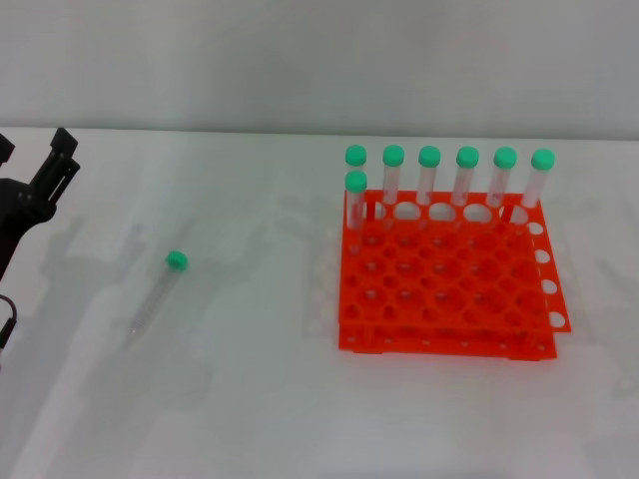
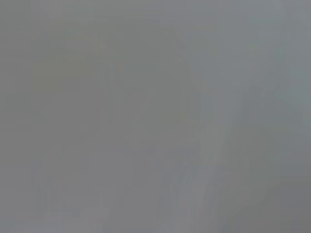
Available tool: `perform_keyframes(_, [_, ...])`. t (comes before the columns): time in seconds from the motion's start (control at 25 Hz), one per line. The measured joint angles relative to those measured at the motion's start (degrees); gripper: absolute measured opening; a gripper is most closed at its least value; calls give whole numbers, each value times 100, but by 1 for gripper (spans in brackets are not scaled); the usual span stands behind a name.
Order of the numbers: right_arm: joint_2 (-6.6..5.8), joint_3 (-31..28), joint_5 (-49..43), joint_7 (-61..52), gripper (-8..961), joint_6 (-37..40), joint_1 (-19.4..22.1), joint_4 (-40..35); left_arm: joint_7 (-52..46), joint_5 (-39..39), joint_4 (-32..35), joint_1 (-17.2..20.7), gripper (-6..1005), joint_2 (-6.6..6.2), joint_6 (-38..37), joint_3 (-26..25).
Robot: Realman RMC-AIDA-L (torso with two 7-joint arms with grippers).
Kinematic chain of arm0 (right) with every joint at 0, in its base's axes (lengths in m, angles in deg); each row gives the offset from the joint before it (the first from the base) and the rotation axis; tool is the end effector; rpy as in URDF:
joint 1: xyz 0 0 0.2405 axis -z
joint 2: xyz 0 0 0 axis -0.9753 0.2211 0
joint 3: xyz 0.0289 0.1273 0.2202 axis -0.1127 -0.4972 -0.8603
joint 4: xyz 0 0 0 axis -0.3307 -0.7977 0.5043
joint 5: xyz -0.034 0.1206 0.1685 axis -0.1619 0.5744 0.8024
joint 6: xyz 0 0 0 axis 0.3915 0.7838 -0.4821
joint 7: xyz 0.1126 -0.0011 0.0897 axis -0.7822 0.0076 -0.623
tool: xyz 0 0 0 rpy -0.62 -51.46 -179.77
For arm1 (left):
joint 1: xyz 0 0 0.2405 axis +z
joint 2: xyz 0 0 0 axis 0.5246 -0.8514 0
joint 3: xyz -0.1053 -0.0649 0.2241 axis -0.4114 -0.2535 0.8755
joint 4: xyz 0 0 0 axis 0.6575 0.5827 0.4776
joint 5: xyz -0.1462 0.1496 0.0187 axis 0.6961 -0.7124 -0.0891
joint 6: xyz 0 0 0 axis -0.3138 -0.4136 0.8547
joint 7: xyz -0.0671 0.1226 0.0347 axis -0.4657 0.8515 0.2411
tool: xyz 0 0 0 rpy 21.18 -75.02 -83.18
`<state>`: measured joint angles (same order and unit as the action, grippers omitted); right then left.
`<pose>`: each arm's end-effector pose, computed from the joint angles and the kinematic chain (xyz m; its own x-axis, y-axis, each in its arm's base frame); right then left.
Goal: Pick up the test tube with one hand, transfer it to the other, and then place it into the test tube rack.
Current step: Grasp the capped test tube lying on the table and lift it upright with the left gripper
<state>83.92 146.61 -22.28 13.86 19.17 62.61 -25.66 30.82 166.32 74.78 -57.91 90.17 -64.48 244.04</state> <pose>0.3563 0.2715 0.0633 0.6550 0.2564 -0.7108 -0.6726 -0.2310 -0.7030 -0.3354 0.3177 0.0321 0.4536 -0.1488 0.8787 0.8498 -0.2247 -0.4767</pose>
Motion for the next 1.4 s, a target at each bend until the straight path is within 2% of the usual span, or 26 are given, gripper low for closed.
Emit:
perform_keyframes(1.0, [4, -85, 13, 29, 653, 65, 48, -4, -88, -44, 17, -158, 892, -13, -15, 3])
perform_keyframes(1.16, [-15, -175, 16, 34, 653, 71, 48, -4, -724, -365, -312, -162, 891, -34, -76, 10])
perform_keyframes(1.4, [-50, -334, 15, 102, 653, -36, -11, -13, -2293, -870, -1457, -177, 891, -26, -351, 18])
